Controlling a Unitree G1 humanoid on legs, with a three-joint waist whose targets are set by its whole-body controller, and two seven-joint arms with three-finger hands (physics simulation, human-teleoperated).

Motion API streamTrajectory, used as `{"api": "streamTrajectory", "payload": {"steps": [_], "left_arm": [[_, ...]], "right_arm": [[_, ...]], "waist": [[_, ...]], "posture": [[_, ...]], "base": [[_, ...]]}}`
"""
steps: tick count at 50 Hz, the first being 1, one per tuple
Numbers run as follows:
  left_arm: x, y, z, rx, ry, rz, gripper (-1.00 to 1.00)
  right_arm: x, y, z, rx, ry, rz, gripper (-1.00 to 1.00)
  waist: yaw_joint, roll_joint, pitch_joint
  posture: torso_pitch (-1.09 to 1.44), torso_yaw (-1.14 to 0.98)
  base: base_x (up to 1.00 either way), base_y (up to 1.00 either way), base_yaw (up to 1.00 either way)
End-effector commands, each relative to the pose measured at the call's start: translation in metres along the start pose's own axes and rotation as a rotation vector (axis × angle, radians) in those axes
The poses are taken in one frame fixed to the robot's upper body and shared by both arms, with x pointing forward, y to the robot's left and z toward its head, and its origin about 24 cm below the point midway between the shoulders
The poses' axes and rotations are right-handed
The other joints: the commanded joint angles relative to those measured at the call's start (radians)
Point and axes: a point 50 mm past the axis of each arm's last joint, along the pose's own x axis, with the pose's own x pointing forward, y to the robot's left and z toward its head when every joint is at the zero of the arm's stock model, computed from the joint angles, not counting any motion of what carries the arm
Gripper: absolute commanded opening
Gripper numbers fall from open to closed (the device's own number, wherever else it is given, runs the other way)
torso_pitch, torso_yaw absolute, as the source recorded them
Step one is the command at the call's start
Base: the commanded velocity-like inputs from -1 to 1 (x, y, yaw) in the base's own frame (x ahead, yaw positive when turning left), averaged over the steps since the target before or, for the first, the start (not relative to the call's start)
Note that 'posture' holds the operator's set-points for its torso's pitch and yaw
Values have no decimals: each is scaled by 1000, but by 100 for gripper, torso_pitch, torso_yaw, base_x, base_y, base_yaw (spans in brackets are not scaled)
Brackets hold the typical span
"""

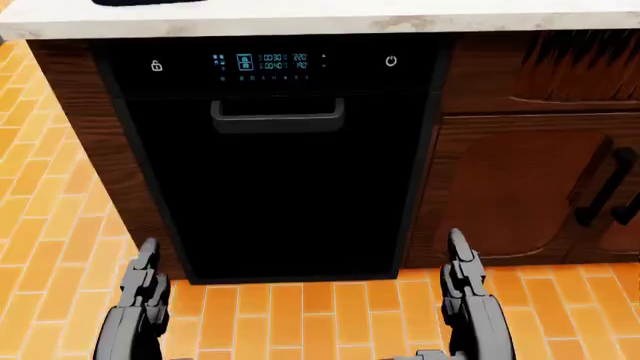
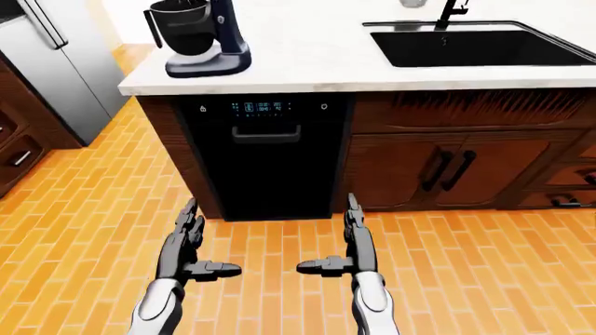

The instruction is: Open the stand mixer head.

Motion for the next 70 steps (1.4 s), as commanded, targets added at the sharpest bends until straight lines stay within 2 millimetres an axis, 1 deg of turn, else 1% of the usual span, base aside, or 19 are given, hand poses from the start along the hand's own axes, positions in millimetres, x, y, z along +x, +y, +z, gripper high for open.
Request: {"api": "streamTrajectory", "payload": {"steps": [1,3,4,5,7,8,17,19,20,22,25,33,41,43,47,55,62,65,70], "left_arm": [[5,0,33,4,-169,-6,100],[5,0,33,5,-170,-5,100],[5,0,33,4,-168,-3,100],[4,0,33,5,-167,-1,100],[5,0,32,6,-167,0,100],[5,0,32,9,-166,1,100],[5,0,34,8,-174,6,100],[3,0,41,-8,-215,6,100],[1,1,52,-40,-272,3,100],[-4,0,64,-84,-332,-15,100],[-13,-2,80,-126,-418,-50,100],[-27,0,117,-169,-526,-76,100],[-51,6,171,-238,-627,-83,100],[-61,6,188,-247,-662,-91,100],[-75,5,207,-261,-709,-102,100],[-79,7,215,-266,-730,-97,100],[-76,10,214,-260,-731,-84,100],[-72,10,209,-262,-712,-84,100],[-74,11,212,-260,-719,-84,100]], "right_arm": [[2,2,33,-20,-173,14,100],[2,3,32,-23,-169,19,100],[2,3,32,-23,-170,19,100],[2,2,32,-24,-170,17,100],[1,3,32,-26,-173,22,100],[1,3,32,-38,-183,25,100],[-1,5,35,-39,-202,38,100],[-4,6,44,-85,-291,49,100],[-6,8,55,-92,-368,62,100],[-11,11,67,-98,-462,90,100],[-20,14,83,-61,-548,137,100],[-41,20,126,54,-636,194,100],[-76,24,184,109,-772,233,100],[-85,27,196,129,-796,246,100],[-98,28,212,144,-834,261,100],[-105,29,225,159,-872,273,100],[-106,29,225,159,-872,274,100],[-106,29,224,161,-867,281,100],[-106,28,226,166,-871,275,100]], "waist": [[-2,-8,-1],[7,-1,-61],[7,-2,-52],[6,-6,-17],[6,-8,-69],[7,-7,-75],[7,-4,-82],[7,-4,-86],[7,-3,-88],[6,-3,-91],[4,-2,-92],[6,-2,-92],[6,0,-83],[6,2,-81],[5,4,-76],[7,7,-69],[8,2,-61],[9,1,-60],[9,1,-62]], "posture": [[0,0],[0,0],[0,0],[0,0],[0,0],[0,0],[0,0],[0,0],[0,0],[0,0],[0,0],[0,0],[0,0],[0,0],[0,0],[0,0],[0,0],[0,0],[0,0]], "base": [[0,0,0],[0,0,0],[0,0,0],[0,0,0],[0,0,0],[0,0,0],[0,0,0],[0,0,0],[0,0,0],[0,0,0],[0,0,0],[0,0,0],[0,0,0],[0,0,0],[0,0,0],[0,0,0],[0,0,0],[0,0,0],[0,0,0]]}}
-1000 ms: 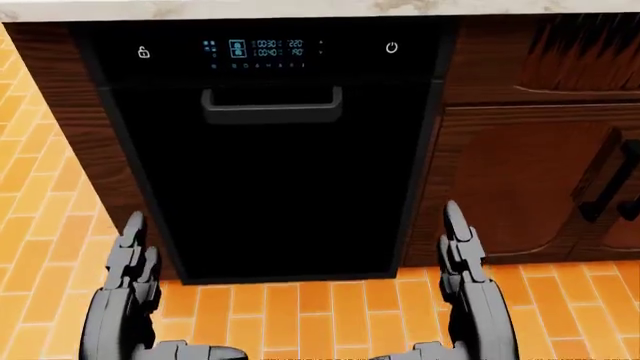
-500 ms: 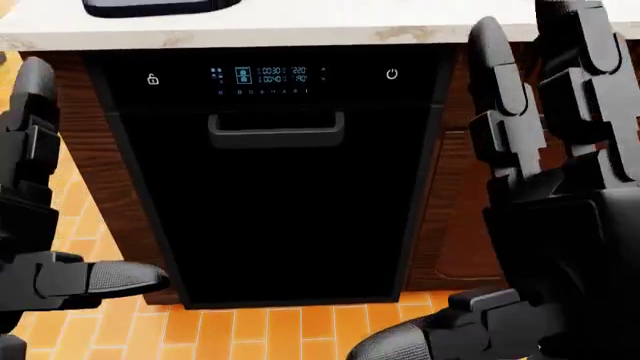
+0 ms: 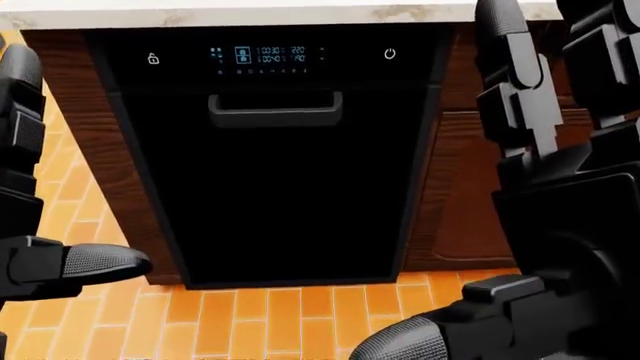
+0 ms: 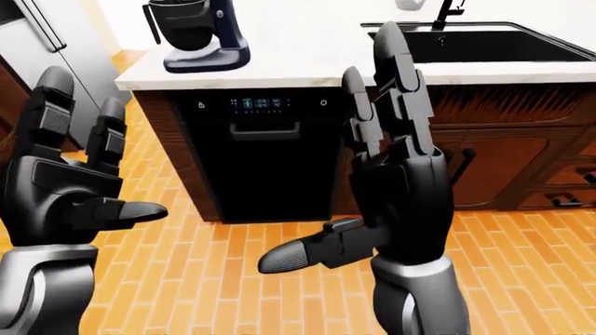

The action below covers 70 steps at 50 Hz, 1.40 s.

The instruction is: Open the stand mixer head.

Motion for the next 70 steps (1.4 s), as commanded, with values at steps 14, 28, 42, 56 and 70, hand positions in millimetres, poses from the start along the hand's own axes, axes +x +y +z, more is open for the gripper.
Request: {"api": "streamTrajectory", "payload": {"steps": [14,28,42,56,70], "left_arm": [[0,-4,10,2,-76,-25,100],[0,-4,13,9,-84,-28,100],[0,-4,12,14,-83,-29,100],[0,-5,11,14,-82,-33,100],[-1,-5,11,16,-82,-32,100]], "right_arm": [[0,0,10,1,-66,-7,100],[-1,0,9,7,-58,-11,100],[-3,2,7,5,-56,6,100],[-4,2,5,2,-48,7,100],[-6,1,6,-13,-73,1,100]], "waist": [[-20,95,-4],[12,39,-2],[-19,10,15],[0,-71,-4],[4,6,3]], "posture": [[0,0],[0,0],[0,0],[0,0],[0,0]], "base": [[0,42,0],[0,40,0],[0,28,0],[0,36,0],[23,0,0]]}}
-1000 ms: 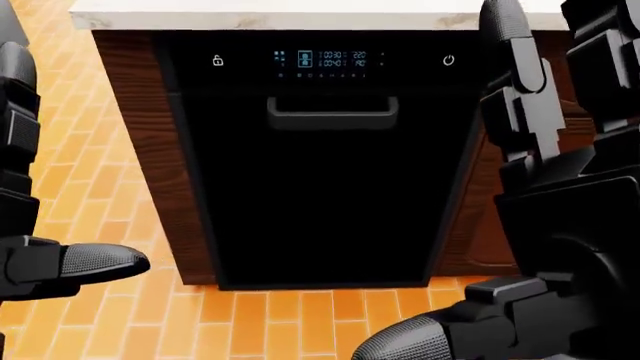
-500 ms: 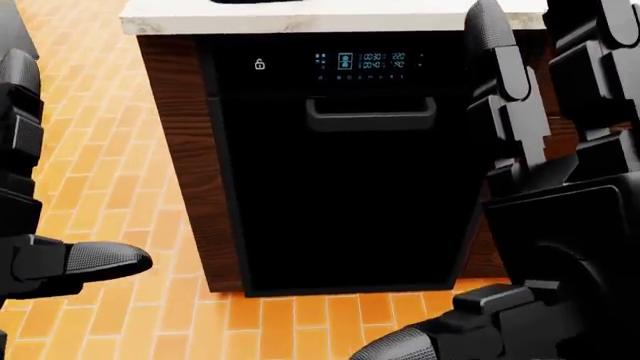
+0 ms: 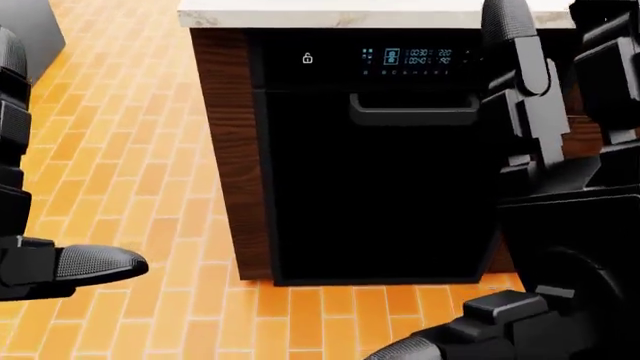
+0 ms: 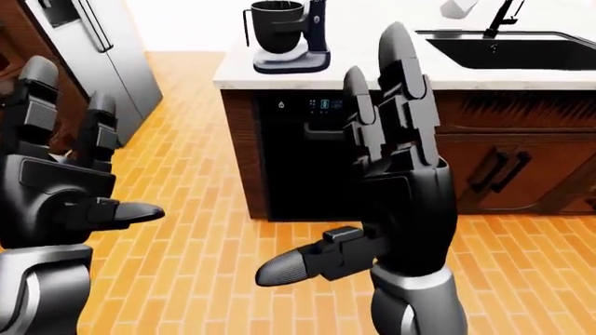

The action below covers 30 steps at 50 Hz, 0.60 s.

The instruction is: Open the stand mixer head.

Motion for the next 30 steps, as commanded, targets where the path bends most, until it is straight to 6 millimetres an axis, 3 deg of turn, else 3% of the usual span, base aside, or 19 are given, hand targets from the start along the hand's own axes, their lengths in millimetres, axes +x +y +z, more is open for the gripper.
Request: {"api": "streamTrajectory", "payload": {"steps": [1,2,3,4,5,8,9,10,11,16,17,19,20,22,25,26,27,28,30], "left_arm": [[0,-3,5,-7,-31,-22,100],[0,-4,5,-7,-30,-22,100],[0,-4,5,-6,-32,-24,100],[0,-4,5,-7,-32,-22,100],[0,-4,5,-7,-32,-22,100],[-1,-4,5,-7,-31,-25,100],[-1,-4,5,-7,-30,-24,100],[-1,-4,5,-7,-31,-24,100],[-1,-5,5,-7,-31,-25,100],[0,-4,6,-7,-32,-25,100],[0,-5,7,-8,-34,-25,100],[0,-4,7,-7,-34,-25,100],[0,-4,7,-8,-34,-25,100],[0,-4,7,-8,-34,-24,100],[-1,-5,9,-9,-38,-27,100],[-1,-5,9,-9,-38,-27,100],[0,-5,9,-10,-38,-27,100],[0,-6,9,-10,-38,-28,100],[0,-5,9,-10,-39,-26,100]], "right_arm": [[0,-2,5,-4,-28,3,100],[0,-2,5,-5,-31,0,100],[0,-2,5,-19,-28,-9,100],[0,-2,4,-19,-23,-8,100],[0,-1,4,-22,-23,-9,100],[0,-2,4,-13,-22,-7,100],[-1,-1,4,2,-22,3,100],[-1,-1,3,-5,-18,5,100],[-1,-1,3,-19,-17,2,100],[-1,0,3,-11,-13,9,100],[-2,1,3,-2,-14,22,100],[-2,2,2,-14,-12,21,100],[-2,2,2,-14,-10,22,100],[-2,2,2,-16,-9,22,100],[-2,2,3,0,-14,26,100],[-2,2,3,-1,-13,28,100],[-2,2,3,-9,-12,29,100],[-2,2,3,-9,-15,26,100],[-1,2,3,-10,-16,19,100]], "waist": [[4,8,-35],[4,-24,39],[9,-31,61],[13,-44,55],[12,-72,10],[11,-34,-11],[4,-28,-43],[-1,-19,35],[-3,-20,57],[-16,-9,-28],[-16,7,-30],[-30,70,30],[-24,58,43],[-24,52,-20],[-19,52,-7],[-13,41,-36],[-9,19,36],[-3,16,57],[-6,4,15]], "posture": [[0,0],[0,0],[0,0],[0,0],[0,0],[0,0],[0,0],[0,0],[0,0],[0,0],[0,0],[0,0],[0,0],[0,0],[0,0],[0,0],[0,0],[0,0],[0,0]], "base": [[100,0,0],[100,0,0],[91,0,0],[11,0,0],[0,0,0],[0,0,0],[70,0,0],[100,0,0],[87,0,0],[14,0,0],[48,0,0],[83,0,0],[48,0,0],[1,0,0],[0,0,0],[61,0,0],[81,0,0],[73,0,0],[6,0,0]]}}
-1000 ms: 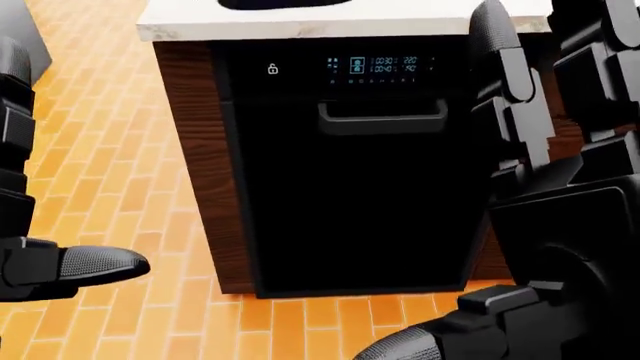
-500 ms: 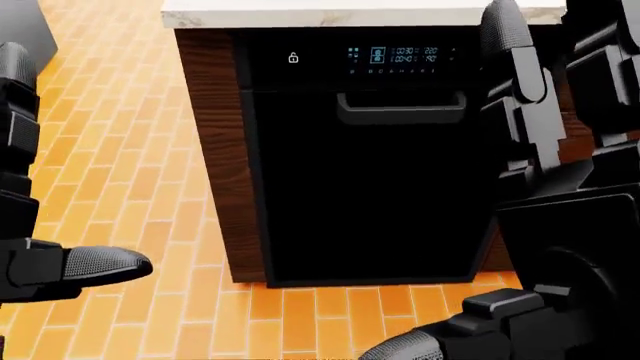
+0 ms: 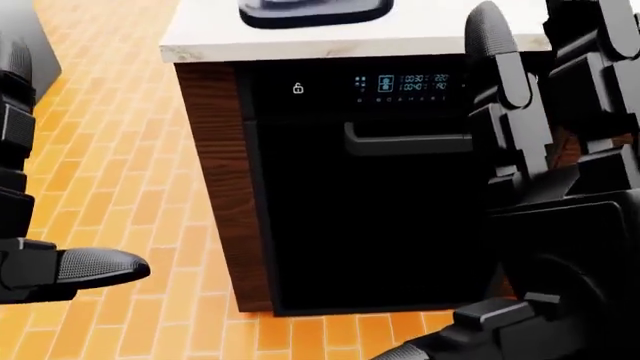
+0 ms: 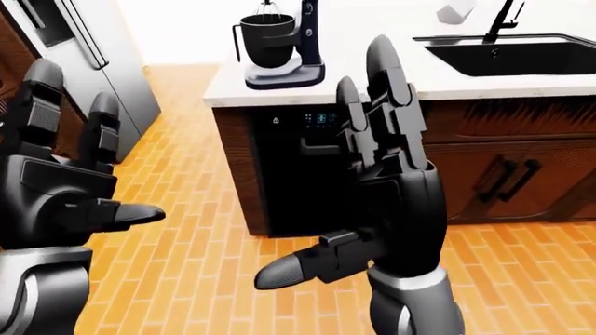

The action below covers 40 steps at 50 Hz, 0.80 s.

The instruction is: Open the stand mixer head.

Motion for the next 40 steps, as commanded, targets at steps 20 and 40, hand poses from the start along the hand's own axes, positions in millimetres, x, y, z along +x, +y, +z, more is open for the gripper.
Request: {"api": "streamTrajectory", "payload": {"steps": [20,40], "left_arm": [[2,-3,8,-5,-59,-22,100],[2,-3,7,-3,-58,-22,100]], "right_arm": [[0,2,7,5,-46,20,100],[1,1,8,-16,-57,3,100]], "waist": [[-11,7,-23],[-20,2,-19]], "posture": [[0,0],[0,0]], "base": [[21,0,0],[20,0,0]]}}
